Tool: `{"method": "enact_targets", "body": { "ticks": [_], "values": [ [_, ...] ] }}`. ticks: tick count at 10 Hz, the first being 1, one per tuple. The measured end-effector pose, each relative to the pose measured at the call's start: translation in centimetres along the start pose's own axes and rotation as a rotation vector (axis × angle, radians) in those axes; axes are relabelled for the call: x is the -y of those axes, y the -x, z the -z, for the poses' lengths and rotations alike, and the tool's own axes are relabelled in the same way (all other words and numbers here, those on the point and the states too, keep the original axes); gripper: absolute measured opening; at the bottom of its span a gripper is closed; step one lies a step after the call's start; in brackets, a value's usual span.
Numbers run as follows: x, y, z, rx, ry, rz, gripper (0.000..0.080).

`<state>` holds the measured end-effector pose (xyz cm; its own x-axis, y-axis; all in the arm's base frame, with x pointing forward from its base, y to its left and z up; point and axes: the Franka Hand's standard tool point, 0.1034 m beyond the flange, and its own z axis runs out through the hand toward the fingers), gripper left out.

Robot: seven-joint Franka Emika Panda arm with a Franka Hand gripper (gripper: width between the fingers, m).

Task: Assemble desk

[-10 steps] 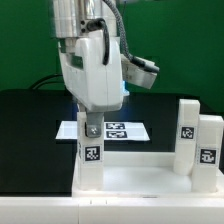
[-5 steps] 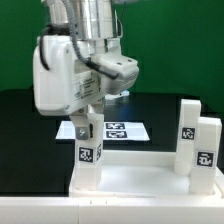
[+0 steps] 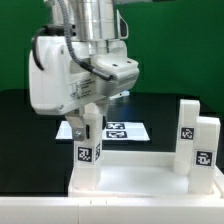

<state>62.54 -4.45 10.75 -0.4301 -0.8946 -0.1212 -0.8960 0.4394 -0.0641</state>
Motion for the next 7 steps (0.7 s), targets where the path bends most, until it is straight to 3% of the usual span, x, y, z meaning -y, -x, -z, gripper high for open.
{"method": "enact_targets", "body": {
  "ticks": [1, 2, 3, 7],
  "values": [
    [0.1, 0.5, 0.8, 0.012, -0.011, 0.011, 0.0580],
    [0.6, 0.9, 2.6, 0.031, -0.028, 0.030, 0.0580],
    [1.5, 1.0, 4.6, 0.050, -0.054, 0.032, 0.0635],
    [1.5, 1.0, 4.5, 0.049, -0.056, 0.035, 0.0649]
  ]
}}
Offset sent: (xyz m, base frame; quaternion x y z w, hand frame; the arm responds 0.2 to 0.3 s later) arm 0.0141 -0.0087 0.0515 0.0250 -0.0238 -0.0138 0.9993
